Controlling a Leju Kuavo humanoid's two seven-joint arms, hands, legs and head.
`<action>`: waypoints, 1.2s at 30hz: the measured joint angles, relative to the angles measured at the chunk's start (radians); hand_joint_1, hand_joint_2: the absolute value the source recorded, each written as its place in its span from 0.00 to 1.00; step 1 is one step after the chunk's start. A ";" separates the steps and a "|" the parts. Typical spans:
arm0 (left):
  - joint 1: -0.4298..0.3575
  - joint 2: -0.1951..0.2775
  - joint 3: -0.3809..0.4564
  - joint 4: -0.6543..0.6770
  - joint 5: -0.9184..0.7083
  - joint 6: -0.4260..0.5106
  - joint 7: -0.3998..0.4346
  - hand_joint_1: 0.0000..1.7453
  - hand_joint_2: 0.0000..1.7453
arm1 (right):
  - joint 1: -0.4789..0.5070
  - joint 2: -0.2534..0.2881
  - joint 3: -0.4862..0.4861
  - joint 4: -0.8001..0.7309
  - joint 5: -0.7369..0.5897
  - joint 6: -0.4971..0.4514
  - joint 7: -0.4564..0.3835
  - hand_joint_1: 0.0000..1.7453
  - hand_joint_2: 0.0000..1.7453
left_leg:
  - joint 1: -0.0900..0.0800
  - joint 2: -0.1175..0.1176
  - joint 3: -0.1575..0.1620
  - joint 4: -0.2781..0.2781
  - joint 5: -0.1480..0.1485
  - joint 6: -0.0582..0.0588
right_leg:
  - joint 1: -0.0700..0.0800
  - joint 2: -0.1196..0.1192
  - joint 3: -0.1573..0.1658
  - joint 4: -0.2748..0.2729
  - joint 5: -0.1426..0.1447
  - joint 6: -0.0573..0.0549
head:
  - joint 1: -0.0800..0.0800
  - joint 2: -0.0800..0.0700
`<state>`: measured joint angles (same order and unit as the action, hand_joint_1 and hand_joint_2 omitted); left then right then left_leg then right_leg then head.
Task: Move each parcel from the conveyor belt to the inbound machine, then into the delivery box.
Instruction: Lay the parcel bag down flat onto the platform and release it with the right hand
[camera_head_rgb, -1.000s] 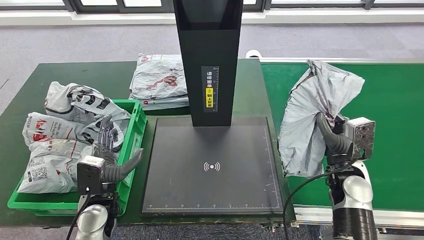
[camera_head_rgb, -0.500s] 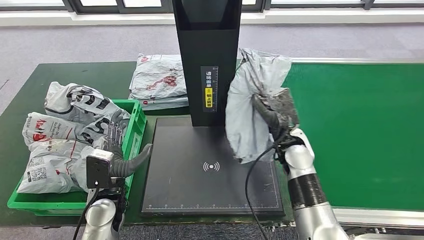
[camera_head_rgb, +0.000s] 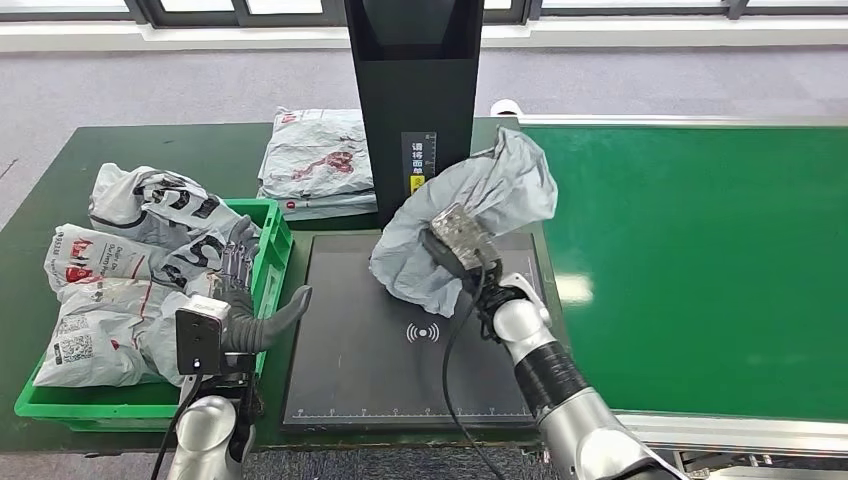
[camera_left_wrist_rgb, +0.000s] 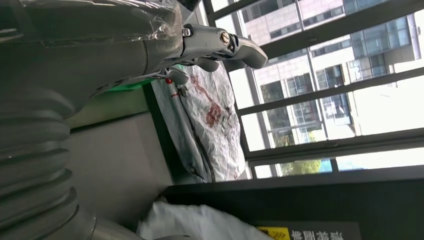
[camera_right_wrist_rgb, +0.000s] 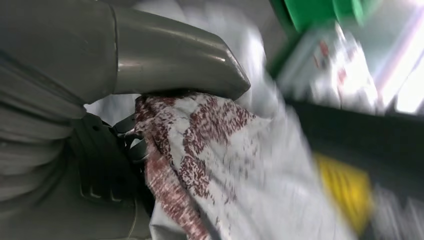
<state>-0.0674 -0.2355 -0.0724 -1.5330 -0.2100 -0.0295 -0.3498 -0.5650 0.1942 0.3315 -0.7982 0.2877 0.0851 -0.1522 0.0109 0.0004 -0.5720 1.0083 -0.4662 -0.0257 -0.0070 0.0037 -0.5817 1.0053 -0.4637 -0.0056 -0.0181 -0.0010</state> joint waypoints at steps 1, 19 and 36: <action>0.000 0.001 -0.003 0.001 0.004 0.003 0.001 0.00 1.00 | 0.001 0.012 0.018 0.024 0.002 -0.003 -0.001 1.00 1.00 | 0.000 0.000 0.000 0.000 0.000 0.000 | 0.000 0.000 0.000 0.000 0.000 0.000 | 0.000 0.000; -0.004 0.016 -0.023 0.004 0.015 0.036 0.001 0.00 1.00 | 0.056 0.110 0.245 0.188 0.003 0.110 -0.051 1.00 1.00 | 0.001 0.000 -0.001 0.000 0.000 -0.001 | 0.001 0.000 0.000 0.000 0.000 0.000 | 0.000 0.000; 0.015 0.044 0.007 -0.032 0.018 0.059 -0.017 0.00 1.00 | 0.133 0.057 0.331 -0.036 -0.083 0.148 -0.057 0.00 0.00 | 0.001 0.000 -0.001 0.000 0.000 -0.001 | 0.001 0.000 0.000 0.000 0.000 0.000 | 0.000 0.000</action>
<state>-0.0526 -0.1917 -0.0650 -1.5647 -0.1915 0.0293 -0.3667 -0.4317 0.2514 0.6621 -0.8344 0.2043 0.2335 -0.2090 0.0116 0.0002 -0.5726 1.0083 -0.4661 -0.0262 -0.0057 0.0033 -0.5821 1.0050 -0.4640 -0.0060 -0.0181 -0.0011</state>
